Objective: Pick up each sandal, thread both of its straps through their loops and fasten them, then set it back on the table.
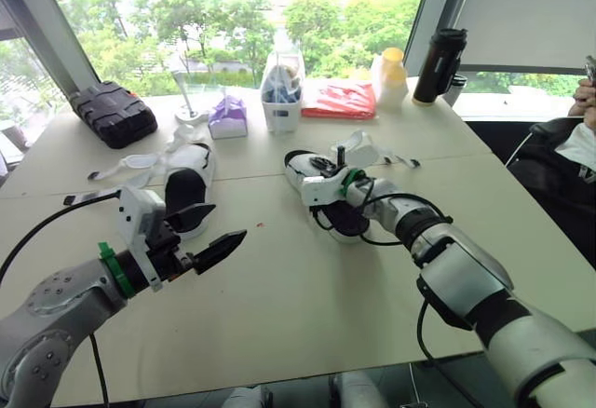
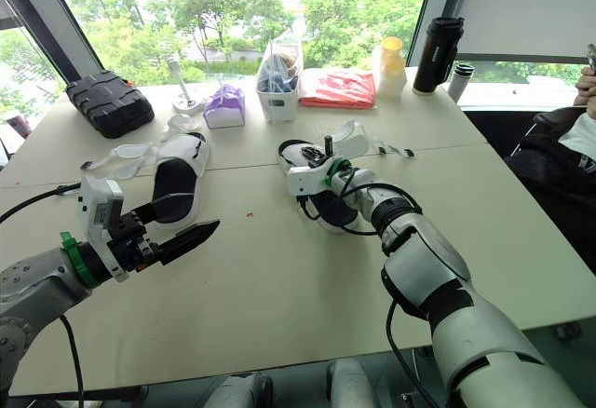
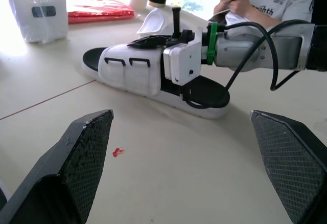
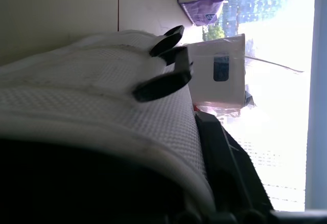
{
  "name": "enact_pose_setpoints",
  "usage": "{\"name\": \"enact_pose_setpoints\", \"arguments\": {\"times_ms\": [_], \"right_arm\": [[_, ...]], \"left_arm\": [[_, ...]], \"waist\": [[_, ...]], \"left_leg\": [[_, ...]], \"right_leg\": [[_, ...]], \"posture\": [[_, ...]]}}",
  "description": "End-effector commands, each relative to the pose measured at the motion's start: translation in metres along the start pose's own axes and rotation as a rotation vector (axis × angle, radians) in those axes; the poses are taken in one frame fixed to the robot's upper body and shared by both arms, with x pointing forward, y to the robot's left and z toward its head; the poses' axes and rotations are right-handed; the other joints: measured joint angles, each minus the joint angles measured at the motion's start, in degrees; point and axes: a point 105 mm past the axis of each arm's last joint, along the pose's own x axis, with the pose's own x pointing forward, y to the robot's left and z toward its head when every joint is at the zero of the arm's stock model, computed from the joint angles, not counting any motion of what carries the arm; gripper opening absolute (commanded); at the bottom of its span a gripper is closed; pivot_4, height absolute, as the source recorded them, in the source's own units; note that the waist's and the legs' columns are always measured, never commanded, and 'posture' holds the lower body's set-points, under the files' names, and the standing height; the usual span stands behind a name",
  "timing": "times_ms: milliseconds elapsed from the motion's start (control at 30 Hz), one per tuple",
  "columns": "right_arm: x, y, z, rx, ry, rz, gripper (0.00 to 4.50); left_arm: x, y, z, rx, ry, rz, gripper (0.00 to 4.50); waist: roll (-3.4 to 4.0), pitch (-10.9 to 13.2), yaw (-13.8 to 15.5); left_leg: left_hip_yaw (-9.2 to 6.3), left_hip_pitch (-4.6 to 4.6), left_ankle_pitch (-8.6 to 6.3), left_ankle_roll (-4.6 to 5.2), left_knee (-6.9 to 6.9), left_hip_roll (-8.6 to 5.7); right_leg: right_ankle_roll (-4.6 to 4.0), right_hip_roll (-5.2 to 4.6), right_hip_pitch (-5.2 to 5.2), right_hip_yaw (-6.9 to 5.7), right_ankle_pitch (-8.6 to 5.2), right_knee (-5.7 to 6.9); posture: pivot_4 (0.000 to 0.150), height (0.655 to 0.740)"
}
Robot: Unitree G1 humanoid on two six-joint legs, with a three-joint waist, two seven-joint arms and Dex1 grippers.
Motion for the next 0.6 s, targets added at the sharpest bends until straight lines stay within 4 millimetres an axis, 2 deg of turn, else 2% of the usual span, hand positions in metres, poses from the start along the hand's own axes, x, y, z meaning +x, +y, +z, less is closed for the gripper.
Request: {"name": "enact_pose_setpoints", "arguments": {"times_ms": [33,167,267,433,600], "right_arm": [[0.004,-0.016,0.008,-0.018,-0.029,-0.051,0.02],[0.000,-0.035,0.024,-0.046,-0.160,-0.137,0.02],[-0.008,-0.041,0.041,-0.139,-0.310,-0.158,0.02],[-0.051,-0.034,0.078,-0.350,-0.721,-0.121,0.02],[-0.091,-0.022,0.104,-0.403,-1.013,-0.079,0.02]], "left_arm": [[-0.001,-0.005,0.010,0.031,-0.039,-0.014,4.50],[0.001,-0.003,0.011,0.029,-0.040,-0.017,4.50],[0.001,-0.002,0.011,0.028,-0.036,-0.029,4.50],[0.000,0.003,0.010,0.045,-0.011,-0.056,4.50],[0.000,0.010,0.010,0.056,-0.001,-0.062,4.50]], "waist": [[0.01,0.01,0.07],[0.01,0.01,0.09],[0.04,0.03,0.07],[0.07,0.06,0.13],[0.04,0.07,0.15]], "left_leg": [[0.00,0.00,0.00,0.00,0.00,0.00],[0.00,-0.02,0.00,0.00,0.00,-0.01],[0.00,-0.04,0.00,0.00,-0.02,-0.01],[0.01,-0.12,0.03,-0.06,-0.02,-0.06],[0.02,-0.14,0.04,-0.08,-0.02,-0.07]], "right_leg": [[0.00,0.00,0.00,0.00,0.00,0.00],[0.00,0.00,0.00,0.00,0.00,-0.01],[0.01,0.00,-0.04,0.00,0.01,0.00],[0.02,0.00,-0.11,0.02,0.01,0.00],[0.02,0.00,-0.13,0.04,0.00,0.00]], "posture": [[0.150,0.7400],[0.150,0.7400],[0.150,0.7400],[0.150,0.7400],[0.150,0.7400]]}}
